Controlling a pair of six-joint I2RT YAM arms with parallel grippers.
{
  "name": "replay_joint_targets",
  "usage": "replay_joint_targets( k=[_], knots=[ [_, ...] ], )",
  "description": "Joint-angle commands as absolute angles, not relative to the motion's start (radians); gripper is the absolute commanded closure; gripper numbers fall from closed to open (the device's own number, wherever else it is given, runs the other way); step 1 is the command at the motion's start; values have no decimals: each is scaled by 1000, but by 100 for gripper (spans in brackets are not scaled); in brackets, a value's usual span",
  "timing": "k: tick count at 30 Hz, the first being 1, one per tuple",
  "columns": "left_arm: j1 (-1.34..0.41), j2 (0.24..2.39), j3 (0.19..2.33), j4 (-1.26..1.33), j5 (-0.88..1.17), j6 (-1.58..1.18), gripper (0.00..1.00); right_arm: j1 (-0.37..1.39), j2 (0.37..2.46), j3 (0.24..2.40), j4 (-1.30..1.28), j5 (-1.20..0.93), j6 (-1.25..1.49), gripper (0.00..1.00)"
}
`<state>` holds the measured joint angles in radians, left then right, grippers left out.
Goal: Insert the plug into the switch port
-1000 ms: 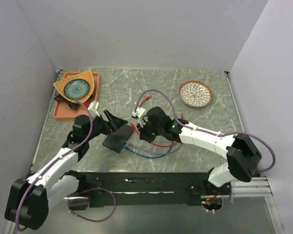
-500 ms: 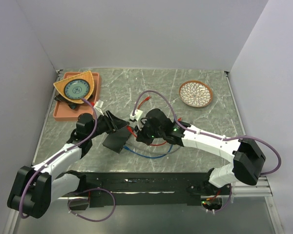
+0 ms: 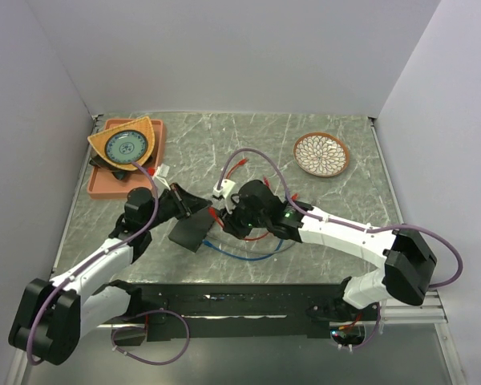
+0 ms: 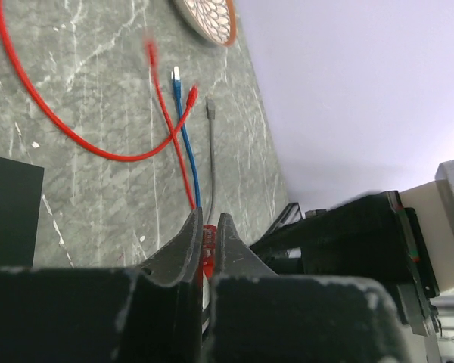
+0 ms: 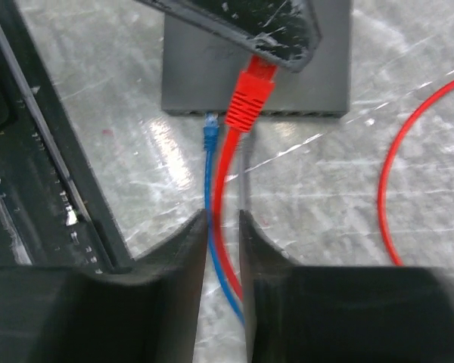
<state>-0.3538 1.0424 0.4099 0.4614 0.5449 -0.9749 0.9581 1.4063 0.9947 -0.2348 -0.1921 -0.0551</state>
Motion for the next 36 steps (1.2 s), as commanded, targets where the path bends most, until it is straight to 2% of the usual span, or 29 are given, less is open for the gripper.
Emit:
replay_joint_targets(
  k=[1, 4, 5, 7, 8, 11, 20, 23, 30, 36],
  knots=[
    [-374, 971, 407, 431, 436, -1003, 99, 963, 1336, 1011, -164, -86, -29, 58],
    [-393, 928, 417, 358, 371, -1022, 99, 963, 1309, 994, -135, -60, -19, 40],
    [-396, 916, 417, 344, 329, -1029, 99, 965, 1296, 993, -129, -57, -14, 29],
    [-406, 882, 413, 318, 295, -1058, 99, 963, 1286, 991, -111, -29, -2, 19],
    [-411, 870, 408, 310, 257, -1068, 99, 963, 1278, 989, -103, -26, 29, 11],
    [-431, 825, 394, 278, 195, -1117, 99, 965, 1275, 985, -54, -31, 81, 6],
    [-453, 746, 350, 270, 107, -1201, 99, 976, 1361, 1028, 41, -101, 124, 11],
    [-453, 750, 360, 258, 107, -1197, 99, 997, 1397, 1064, 37, -98, 118, 21],
    [-453, 775, 364, 270, 127, -1189, 99, 1034, 1453, 1114, 17, -43, 101, 25],
    [-453, 781, 362, 275, 140, -1184, 99, 1038, 1494, 1143, 5, -23, 110, 38]
  ],
)
